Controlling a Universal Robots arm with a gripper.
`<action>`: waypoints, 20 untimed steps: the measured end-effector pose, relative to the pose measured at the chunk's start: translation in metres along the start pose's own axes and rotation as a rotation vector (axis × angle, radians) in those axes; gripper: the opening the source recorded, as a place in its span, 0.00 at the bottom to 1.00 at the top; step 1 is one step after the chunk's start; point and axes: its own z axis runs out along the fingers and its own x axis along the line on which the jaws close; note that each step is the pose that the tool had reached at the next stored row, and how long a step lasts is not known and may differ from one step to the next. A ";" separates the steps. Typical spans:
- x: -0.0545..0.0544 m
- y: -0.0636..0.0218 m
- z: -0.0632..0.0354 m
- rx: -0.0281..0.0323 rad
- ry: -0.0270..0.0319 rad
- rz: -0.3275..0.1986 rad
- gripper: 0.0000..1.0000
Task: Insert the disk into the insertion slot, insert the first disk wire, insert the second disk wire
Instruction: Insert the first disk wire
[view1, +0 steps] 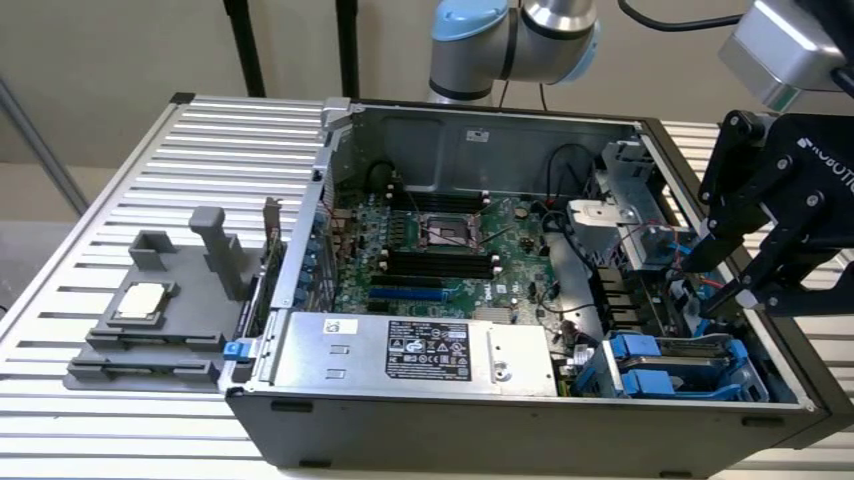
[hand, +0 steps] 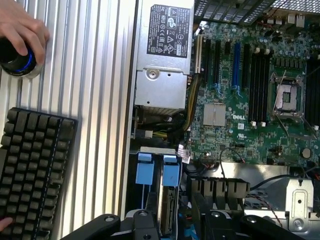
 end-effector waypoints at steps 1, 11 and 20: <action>0.000 0.0000 0.0000 0.0000 0.0000 0.000 0.40; 0.000 -0.0055 0.0002 0.0000 0.0001 0.000 0.40; 0.002 -0.0378 0.0141 -0.0001 -0.0001 0.000 0.40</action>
